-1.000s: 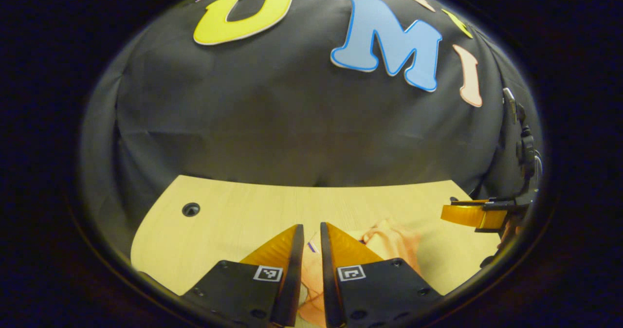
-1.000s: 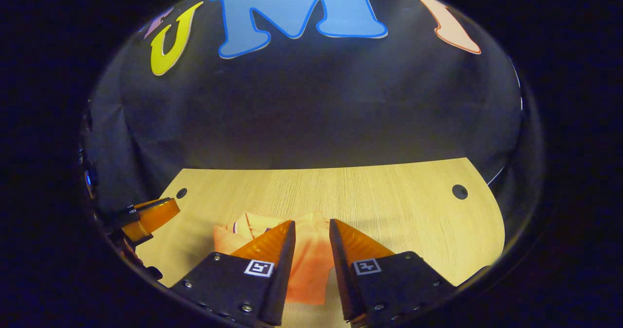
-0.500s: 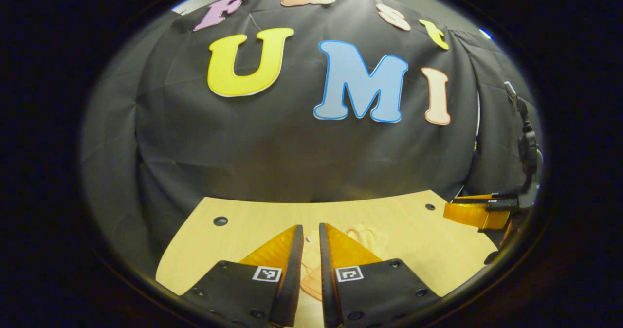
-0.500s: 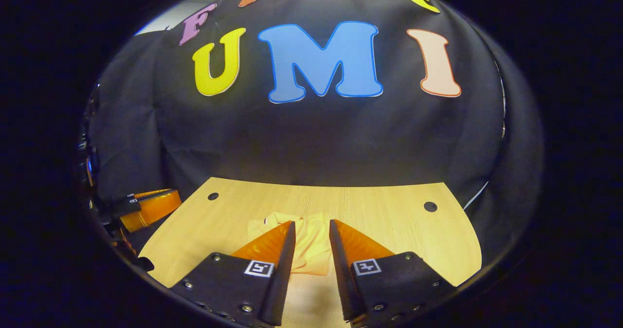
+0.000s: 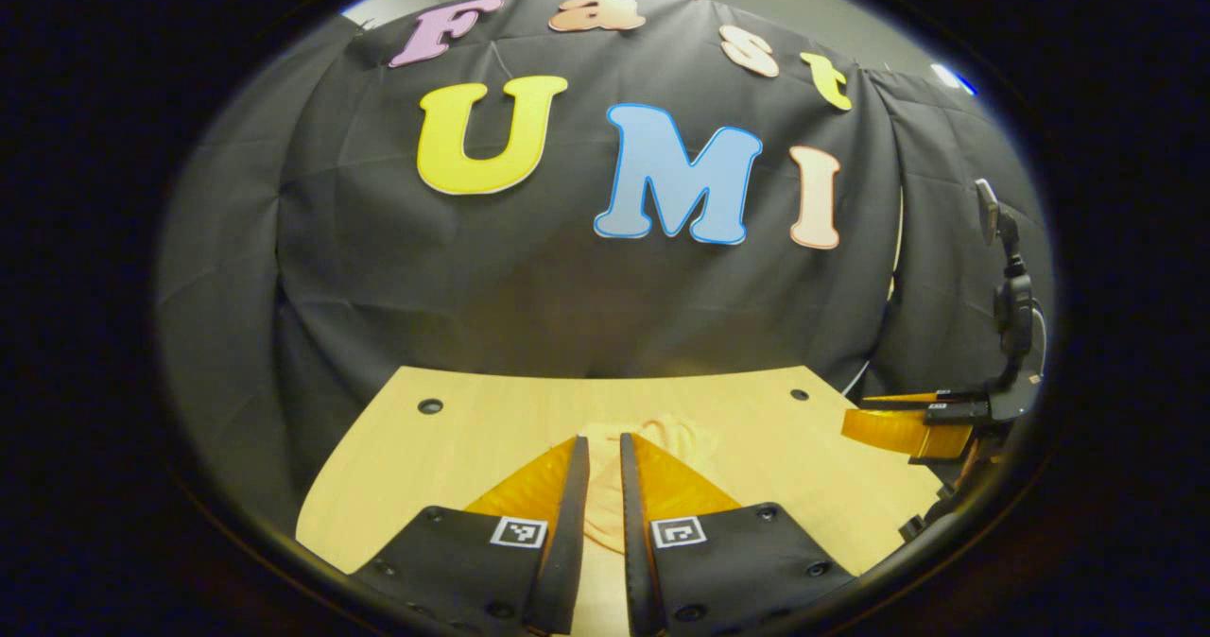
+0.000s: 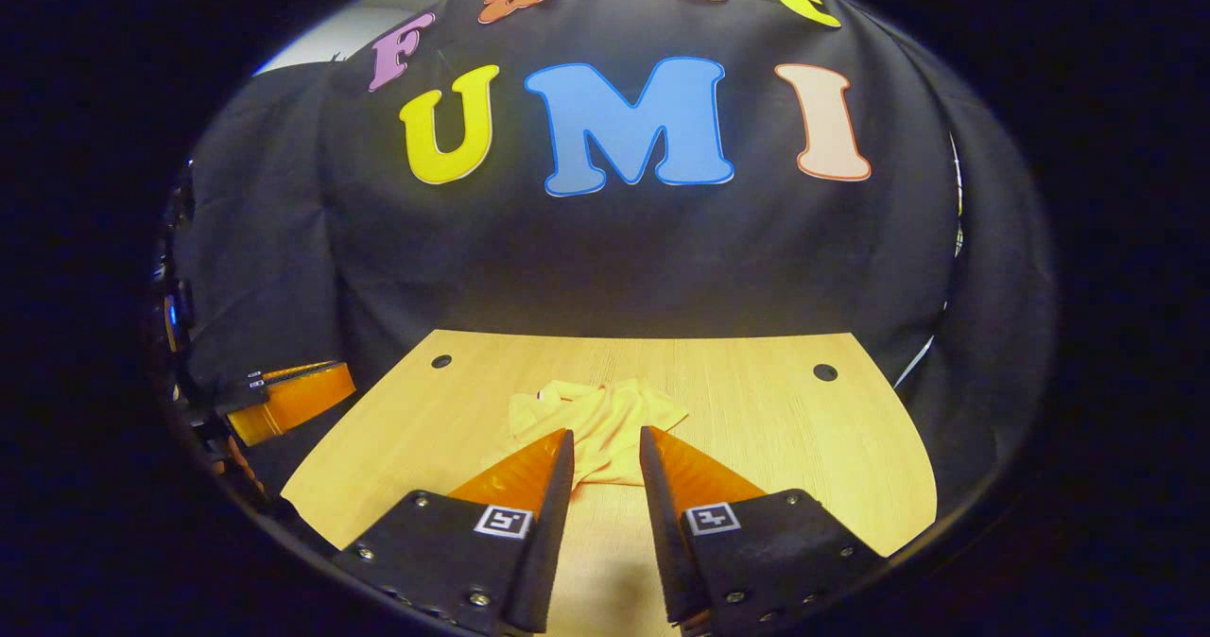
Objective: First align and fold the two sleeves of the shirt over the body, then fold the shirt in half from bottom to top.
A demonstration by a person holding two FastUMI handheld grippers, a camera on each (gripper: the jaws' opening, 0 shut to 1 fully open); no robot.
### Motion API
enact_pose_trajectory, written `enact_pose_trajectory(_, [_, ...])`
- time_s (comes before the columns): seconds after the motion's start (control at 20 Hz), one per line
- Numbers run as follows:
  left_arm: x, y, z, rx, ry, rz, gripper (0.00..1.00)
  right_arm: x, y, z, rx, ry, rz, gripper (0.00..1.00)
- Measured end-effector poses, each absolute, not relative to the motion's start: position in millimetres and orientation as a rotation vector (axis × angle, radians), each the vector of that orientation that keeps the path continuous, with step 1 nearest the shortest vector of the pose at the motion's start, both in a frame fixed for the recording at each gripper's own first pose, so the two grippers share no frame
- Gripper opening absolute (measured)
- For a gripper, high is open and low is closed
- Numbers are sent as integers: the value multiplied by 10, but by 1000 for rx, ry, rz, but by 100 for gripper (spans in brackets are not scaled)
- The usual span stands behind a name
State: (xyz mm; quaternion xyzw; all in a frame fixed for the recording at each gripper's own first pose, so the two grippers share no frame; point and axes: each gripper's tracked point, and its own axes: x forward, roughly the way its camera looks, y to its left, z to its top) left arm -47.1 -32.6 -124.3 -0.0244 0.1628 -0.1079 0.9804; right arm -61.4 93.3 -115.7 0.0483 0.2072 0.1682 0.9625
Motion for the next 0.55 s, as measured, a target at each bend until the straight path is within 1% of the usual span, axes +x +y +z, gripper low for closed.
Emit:
enact_pose_trajectory(0.1, [-564, -282, -1301, -47, 346, -207, 22, -679, 917, -1226, 108, 443, 341, 45])
enact_pose_trajectory(0.15, [-601, -277, -1312, -50, 353, -204, 22, -583, 904, -1255, 114, 447, 338, 45])
enact_pose_trajectory(0.25, [-653, -270, -1326, -63, 360, -199, 22, -596, 872, -1249, 121, 453, 332, 45])
enact_pose_trajectory(0.55, [-675, -230, -1280, -61, 353, -194, 22, -613, 777, -1231, 122, 446, 306, 45])
